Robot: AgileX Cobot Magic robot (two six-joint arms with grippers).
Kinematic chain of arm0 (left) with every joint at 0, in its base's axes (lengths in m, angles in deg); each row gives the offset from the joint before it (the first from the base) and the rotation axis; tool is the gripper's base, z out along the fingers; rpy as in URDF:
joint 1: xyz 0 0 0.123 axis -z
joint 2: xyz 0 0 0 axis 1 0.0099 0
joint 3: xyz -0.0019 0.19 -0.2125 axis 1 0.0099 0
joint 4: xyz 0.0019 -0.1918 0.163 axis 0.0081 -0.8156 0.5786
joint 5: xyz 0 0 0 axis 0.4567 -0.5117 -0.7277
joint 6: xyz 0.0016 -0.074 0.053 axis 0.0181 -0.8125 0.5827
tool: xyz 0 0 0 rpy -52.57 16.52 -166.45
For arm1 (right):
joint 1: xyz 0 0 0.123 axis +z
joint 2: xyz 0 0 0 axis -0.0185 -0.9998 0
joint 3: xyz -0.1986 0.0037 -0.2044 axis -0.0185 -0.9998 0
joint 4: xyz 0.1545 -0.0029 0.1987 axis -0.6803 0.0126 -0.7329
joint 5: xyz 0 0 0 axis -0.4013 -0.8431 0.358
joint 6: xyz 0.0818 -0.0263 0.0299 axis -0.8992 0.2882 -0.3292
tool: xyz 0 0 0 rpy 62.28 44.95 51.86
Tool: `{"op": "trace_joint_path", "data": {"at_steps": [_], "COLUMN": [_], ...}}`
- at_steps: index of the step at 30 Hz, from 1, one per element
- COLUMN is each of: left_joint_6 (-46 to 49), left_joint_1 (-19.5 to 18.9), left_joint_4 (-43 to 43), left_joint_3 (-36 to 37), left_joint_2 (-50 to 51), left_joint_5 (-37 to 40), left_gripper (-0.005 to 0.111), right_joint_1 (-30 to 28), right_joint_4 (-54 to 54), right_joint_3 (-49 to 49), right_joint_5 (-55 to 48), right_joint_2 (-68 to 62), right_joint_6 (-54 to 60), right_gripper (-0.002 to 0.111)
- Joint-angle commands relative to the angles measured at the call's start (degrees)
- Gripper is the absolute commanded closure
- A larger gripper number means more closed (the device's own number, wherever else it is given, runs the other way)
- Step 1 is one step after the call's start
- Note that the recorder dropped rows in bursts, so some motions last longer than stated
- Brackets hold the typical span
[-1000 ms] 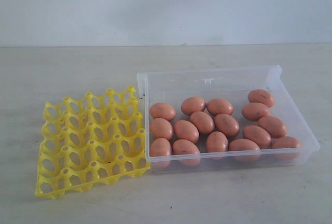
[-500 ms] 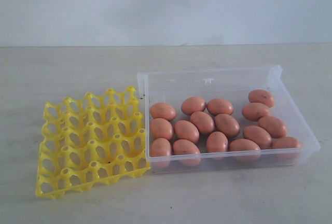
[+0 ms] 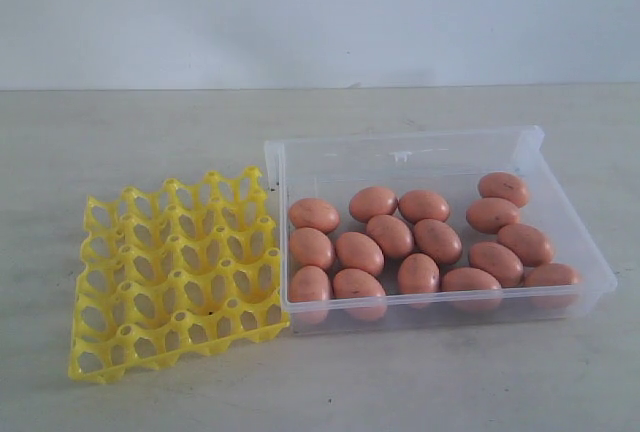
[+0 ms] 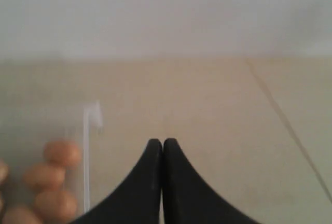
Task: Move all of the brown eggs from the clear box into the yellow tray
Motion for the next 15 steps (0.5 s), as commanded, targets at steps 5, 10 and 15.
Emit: {"op": "trace_joint_path", "data": {"at_steps": [5, 10, 15], "left_joint_6": [-0.1, -0.1, -0.1], "left_joint_1": [-0.1, -0.1, -0.1], "left_joint_4": [-0.1, -0.1, -0.1], "left_joint_3": [0.2, 0.2, 0.2], "left_joint_2": [-0.1, -0.1, -0.1], "left_joint_5": [-0.4, -0.4, -0.4], "left_gripper": [0.085, 0.085, 0.085], "right_joint_1": [0.8, 9.0, 19.8], "right_joint_4": [-35.7, -32.2, -18.6], "right_joint_3": [26.2, 37.5, 43.8], "right_joint_5": [-41.1, -41.1, -41.1], "right_joint_2": [-34.6, -47.5, -56.3], "right_joint_6": [26.9, 25.9, 28.4], "right_gripper": [0.109, 0.109, 0.109]}}
